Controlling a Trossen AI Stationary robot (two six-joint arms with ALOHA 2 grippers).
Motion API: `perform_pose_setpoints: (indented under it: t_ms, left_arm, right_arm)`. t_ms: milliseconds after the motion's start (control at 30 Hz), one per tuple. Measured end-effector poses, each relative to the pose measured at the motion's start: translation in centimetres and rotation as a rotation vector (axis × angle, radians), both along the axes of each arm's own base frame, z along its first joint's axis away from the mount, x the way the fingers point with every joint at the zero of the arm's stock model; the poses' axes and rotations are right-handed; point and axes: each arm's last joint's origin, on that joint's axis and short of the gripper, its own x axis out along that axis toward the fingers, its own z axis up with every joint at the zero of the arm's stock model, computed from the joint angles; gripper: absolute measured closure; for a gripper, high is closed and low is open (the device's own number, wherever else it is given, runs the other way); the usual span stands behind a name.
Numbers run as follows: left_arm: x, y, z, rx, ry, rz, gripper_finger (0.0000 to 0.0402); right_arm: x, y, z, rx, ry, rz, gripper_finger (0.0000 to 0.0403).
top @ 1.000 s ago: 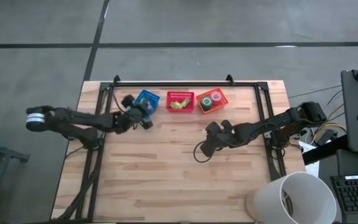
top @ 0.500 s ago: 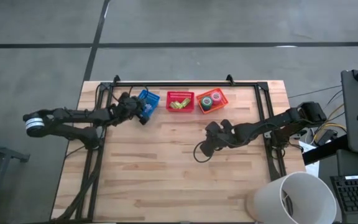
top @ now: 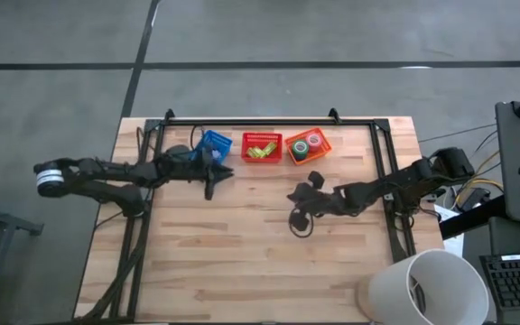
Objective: Pick and place Stapler, Stapler remover, tape
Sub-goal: Return to Home Position
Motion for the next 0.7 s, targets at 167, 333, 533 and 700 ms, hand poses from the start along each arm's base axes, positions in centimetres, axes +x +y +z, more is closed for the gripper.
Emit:
perform_pose_setpoints:
  t_ms: [167,333,533,700]
  left_arm:
    - [0.1,-2.4,-0.6,0.038,-0.033,-0.117,0.0393]
    - [-0.3,-3.3,-1.2,0.074,-0.029,-0.165,0.0397]
    - [-1.7,-3.6,-1.2,0.047,-0.074,-0.164,0.0394]
    - [-3.7,-4.1,-1.2,0.05,-0.144,-0.161,0.0399]
  right_arm:
    - [-1.7,-1.2,-1.0,0.09,-0.137,0.079,0.0394]
    - [-4.8,-1.9,-0.9,0.07,-0.262,0.126,0.0394]
    - [-8.3,-2.3,-0.3,0.058,-0.351,0.134,0.0394]
    - [-10.7,-2.6,-0.4,0.037,-0.41,0.149,0.0394]
